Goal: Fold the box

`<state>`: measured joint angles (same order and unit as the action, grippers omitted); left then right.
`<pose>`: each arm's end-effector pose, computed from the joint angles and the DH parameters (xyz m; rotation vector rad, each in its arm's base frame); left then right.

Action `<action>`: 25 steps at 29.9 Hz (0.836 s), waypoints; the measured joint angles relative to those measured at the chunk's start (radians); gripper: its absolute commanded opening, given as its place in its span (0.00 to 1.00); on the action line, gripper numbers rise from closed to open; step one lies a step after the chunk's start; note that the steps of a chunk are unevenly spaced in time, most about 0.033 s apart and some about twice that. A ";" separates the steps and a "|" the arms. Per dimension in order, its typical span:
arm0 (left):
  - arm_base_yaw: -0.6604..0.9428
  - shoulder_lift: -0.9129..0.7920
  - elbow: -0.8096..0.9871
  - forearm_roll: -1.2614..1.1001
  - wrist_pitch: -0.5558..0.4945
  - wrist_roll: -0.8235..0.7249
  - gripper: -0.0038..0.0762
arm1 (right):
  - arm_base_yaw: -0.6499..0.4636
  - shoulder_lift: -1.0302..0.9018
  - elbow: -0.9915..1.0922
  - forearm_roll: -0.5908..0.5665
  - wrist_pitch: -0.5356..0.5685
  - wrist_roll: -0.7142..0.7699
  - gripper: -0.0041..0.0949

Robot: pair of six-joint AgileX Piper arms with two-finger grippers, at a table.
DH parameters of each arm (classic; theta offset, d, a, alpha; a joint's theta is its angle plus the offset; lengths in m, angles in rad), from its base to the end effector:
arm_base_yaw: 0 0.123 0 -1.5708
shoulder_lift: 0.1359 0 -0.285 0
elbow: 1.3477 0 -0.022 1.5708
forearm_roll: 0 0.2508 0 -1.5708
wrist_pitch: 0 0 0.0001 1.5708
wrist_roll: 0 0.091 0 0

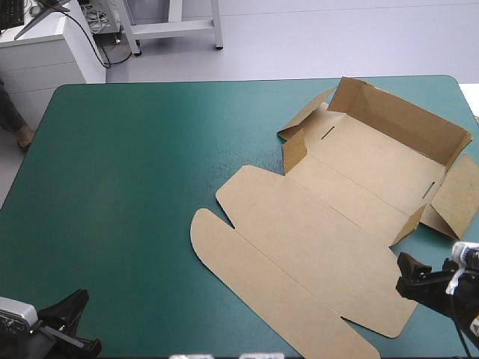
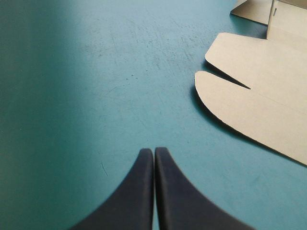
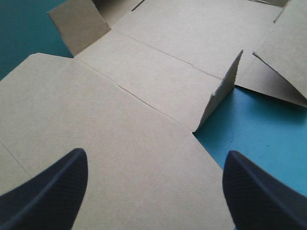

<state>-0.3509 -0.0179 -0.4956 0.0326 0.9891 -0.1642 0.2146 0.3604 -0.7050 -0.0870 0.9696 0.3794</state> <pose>-0.0033 0.0038 0.2819 0.1833 1.9623 -0.2996 0.0463 0.0034 0.3372 0.1652 2.1089 0.2507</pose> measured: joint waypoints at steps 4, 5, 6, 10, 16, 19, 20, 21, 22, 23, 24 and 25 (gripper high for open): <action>0.000 0.000 0.000 0.000 0.000 0.000 0.04 | 0.000 0.169 -0.097 -0.058 0.067 0.086 0.75; 0.000 0.000 0.000 0.000 0.000 0.000 0.04 | 0.000 0.210 -0.119 -0.075 0.079 0.109 0.74; 0.000 0.000 0.000 0.000 0.000 0.000 0.04 | 0.000 0.243 -0.140 -0.090 0.090 0.133 0.74; 0.000 0.000 0.000 0.000 0.000 0.000 0.04 | 0.000 0.390 -0.202 -0.116 0.114 0.203 0.70; 0.000 0.000 0.000 0.000 0.003 0.000 0.04 | 0.000 0.585 -0.250 -0.115 0.114 0.276 0.64; 0.000 0.000 0.000 0.000 0.003 0.000 0.04 | 0.000 0.660 -0.263 -0.110 0.114 0.291 0.64; 0.000 0.000 0.000 0.000 0.003 0.000 0.04 | 0.000 0.679 -0.265 -0.110 0.114 0.292 0.64; 0.000 0.000 0.000 0.000 0.003 0.000 0.04 | 0.000 0.701 -0.268 -0.109 0.113 0.293 0.64; 0.000 0.000 0.000 0.000 0.003 0.000 0.04 | -0.003 0.720 -0.274 -0.106 0.114 0.295 0.64; 0.000 0.000 0.000 0.000 0.003 0.000 0.04 | -0.012 0.738 -0.277 -0.101 0.114 0.295 0.64; 0.000 0.000 0.000 0.000 0.003 0.000 0.04 | -0.023 0.751 -0.281 -0.096 0.114 0.295 0.64; 0.000 0.000 0.000 0.000 0.003 0.000 0.04 | -0.042 0.766 -0.286 -0.087 0.114 0.291 0.64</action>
<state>-0.3509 -0.0179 -0.4956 0.0326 0.9926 -0.1642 0.1730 1.1260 -0.9913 -0.1737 1.0837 0.6709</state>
